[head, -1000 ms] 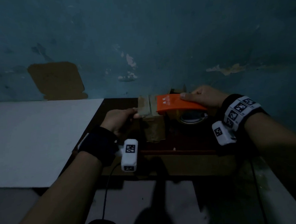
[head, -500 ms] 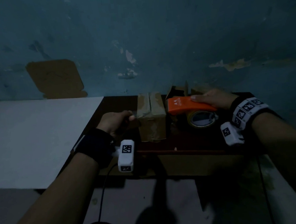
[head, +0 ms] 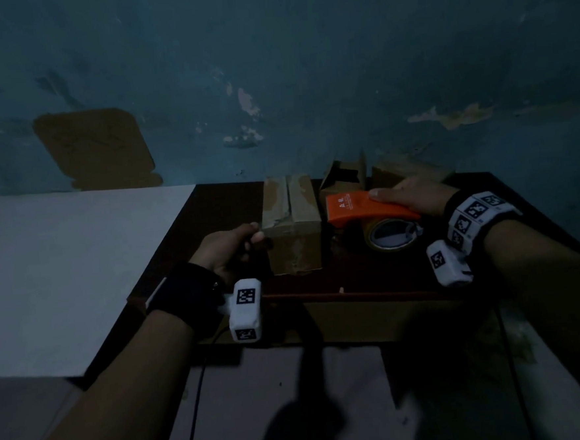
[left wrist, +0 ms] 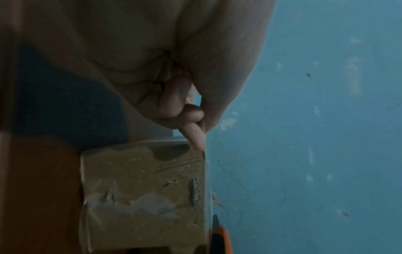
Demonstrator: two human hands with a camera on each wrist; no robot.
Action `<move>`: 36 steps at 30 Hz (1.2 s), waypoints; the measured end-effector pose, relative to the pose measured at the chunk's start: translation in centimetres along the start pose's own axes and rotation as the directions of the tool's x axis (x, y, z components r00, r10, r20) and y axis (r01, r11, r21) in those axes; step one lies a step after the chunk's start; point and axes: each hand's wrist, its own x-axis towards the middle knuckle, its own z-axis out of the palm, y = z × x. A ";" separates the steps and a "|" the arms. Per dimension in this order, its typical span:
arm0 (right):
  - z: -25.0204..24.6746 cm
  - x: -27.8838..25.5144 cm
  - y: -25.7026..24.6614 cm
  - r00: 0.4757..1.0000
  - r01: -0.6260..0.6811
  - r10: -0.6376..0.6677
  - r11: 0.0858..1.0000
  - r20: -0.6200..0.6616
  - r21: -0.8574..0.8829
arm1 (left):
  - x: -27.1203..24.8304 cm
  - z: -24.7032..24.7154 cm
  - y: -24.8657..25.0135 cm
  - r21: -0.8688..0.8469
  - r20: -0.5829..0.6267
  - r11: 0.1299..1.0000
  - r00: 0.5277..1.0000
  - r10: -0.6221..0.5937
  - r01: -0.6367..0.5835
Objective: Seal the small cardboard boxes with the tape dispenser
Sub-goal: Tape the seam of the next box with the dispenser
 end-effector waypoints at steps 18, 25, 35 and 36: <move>2.1 0.8 -0.1 0.998 -0.017 0.016 1.000 0.064 0.016 | 1.5 -1.4 -2.2 0.399 -0.028 0.915 0.998 -0.050 0.057; 3.0 0.9 0.1 0.997 -0.037 0.031 0.996 0.065 0.085 | 1.5 1.1 -1.4 0.211 -0.098 0.934 0.945 0.313 -0.288; 4.5 1.1 0.0 0.995 -0.031 0.016 0.987 0.097 0.157 | 0.4 1.6 -0.2 0.127 -0.063 0.918 0.920 0.386 -0.376; 4.7 1.1 -0.3 0.995 -0.027 0.012 0.987 0.097 0.160 | 0.3 1.5 0.0 0.076 -0.075 0.929 0.927 0.367 -0.362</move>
